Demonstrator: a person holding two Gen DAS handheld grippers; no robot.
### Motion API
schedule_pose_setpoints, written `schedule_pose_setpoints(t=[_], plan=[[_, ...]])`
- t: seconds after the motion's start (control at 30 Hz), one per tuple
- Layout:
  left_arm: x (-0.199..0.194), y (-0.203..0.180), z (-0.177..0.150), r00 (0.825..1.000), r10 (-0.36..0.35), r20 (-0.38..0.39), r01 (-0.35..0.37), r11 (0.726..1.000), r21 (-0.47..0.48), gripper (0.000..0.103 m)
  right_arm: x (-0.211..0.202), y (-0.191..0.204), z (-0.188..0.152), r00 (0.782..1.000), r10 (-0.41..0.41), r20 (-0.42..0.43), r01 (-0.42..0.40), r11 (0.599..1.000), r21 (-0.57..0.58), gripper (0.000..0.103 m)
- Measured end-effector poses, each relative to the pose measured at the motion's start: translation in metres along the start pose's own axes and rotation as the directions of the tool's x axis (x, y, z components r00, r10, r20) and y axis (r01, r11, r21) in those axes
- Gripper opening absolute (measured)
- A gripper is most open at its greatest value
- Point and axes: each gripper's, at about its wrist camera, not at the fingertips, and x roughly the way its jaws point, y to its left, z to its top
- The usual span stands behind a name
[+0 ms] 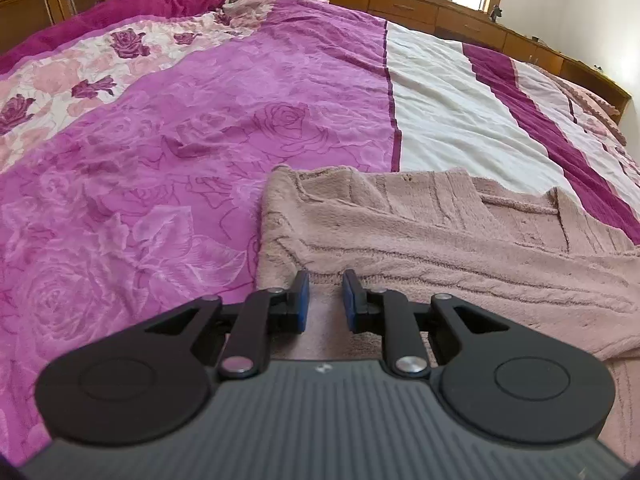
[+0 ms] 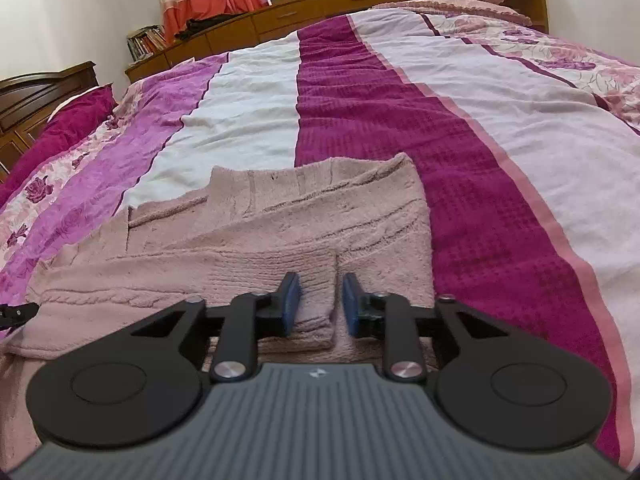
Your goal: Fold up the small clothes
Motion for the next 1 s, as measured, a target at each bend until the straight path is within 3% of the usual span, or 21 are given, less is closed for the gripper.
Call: schedule_pose_setpoints(t=[0.13,0.23,0.3,0.4,0.53,1.0], plan=[[-0.01,0.001,0.002,1.0,0.004,-0.011,-0.004,1.0,-0.013,0.02,-0.01,-0.002,-0.001,1.0,0.03,0.009,-0.03,0.999,0.043,0.059],[-0.019,0.0,0.002,1.0,0.008,-0.022,-0.008,1.0,-0.015,0.026,-0.022,-0.002,-0.002,0.999,0.044,0.024,-0.046,0.997,0.061,0.068],[-0.026,-0.001,0.003,1.0,0.005,-0.025,-0.005,1.0,-0.017,0.041,-0.03,-0.002,-0.002,0.998,0.045,0.035,-0.047,0.997,0.06,0.069],[-0.038,-0.006,0.004,1.0,0.016,-0.018,-0.016,1.0,0.007,0.055,-0.041,-0.002,-0.002,0.998,0.055,0.043,-0.057,0.996,0.067,0.069],[-0.056,-0.011,0.001,1.0,0.027,-0.013,-0.027,0.999,0.038,0.058,-0.057,-0.002,-0.001,0.997,0.061,0.044,-0.064,0.995,0.072,0.069],[-0.107,0.001,-0.022,0.997,0.061,-0.055,-0.061,0.998,0.006,0.058,-0.102,0.0,-0.022,0.995,0.097,0.008,-0.097,0.992,0.075,0.069]])
